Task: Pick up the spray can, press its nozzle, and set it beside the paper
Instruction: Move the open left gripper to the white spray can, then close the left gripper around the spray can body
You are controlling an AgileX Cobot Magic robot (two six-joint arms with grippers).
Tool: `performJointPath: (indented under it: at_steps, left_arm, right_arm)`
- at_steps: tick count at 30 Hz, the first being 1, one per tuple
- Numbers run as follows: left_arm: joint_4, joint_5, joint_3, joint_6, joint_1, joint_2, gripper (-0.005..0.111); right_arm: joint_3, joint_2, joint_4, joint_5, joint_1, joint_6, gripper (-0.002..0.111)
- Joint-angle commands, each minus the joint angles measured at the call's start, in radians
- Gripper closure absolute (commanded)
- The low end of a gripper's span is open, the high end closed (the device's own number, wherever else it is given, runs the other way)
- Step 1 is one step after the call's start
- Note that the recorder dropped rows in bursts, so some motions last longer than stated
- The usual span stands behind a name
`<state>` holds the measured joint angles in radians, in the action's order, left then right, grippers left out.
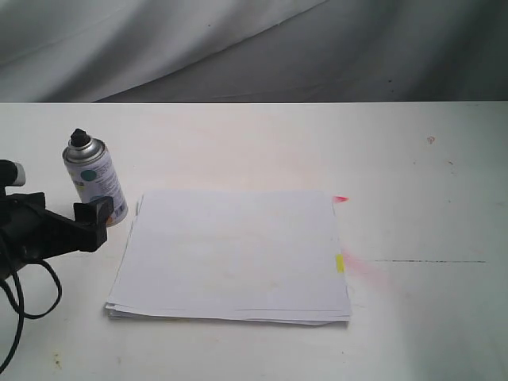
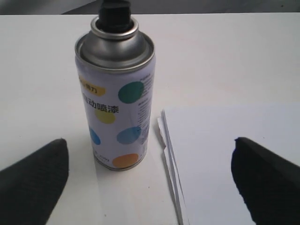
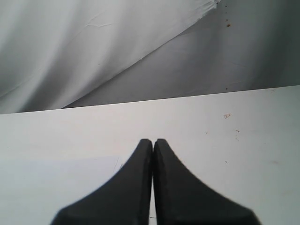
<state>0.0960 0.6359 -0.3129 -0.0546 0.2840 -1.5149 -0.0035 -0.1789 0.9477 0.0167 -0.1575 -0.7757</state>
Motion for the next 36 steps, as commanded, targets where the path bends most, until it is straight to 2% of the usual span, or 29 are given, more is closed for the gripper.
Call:
performJointPath:
  at_steps: [1,10,22,30,36]
  left_arm:
    - [0.003,0.028,0.004,-0.051,0.007,-0.006,0.018]
    - [0.003,0.140,0.004,-0.058,0.007,-0.110,0.018]
    - [0.003,0.466,0.002,-0.068,0.007,-0.307,0.018]
    - [0.003,0.467,-0.100,-0.046,0.007,-0.408,0.018]
    - [0.074,0.439,-0.181,0.010,0.007,-0.465,0.018]
  right_arm:
    - [0.004,0.001,0.005,-0.004,0.007,-0.001,0.108]
    - [0.004,0.001,0.005,-0.004,0.007,-0.001,0.108]
    - [0.004,0.001,0.005,-0.004,0.007,-0.001,0.108]
    - [0.004,0.001,0.005,-0.004,0.007,-0.001,0.108]
    - [0.004,0.001,0.005,-0.004,0.007,-0.001,0.108]
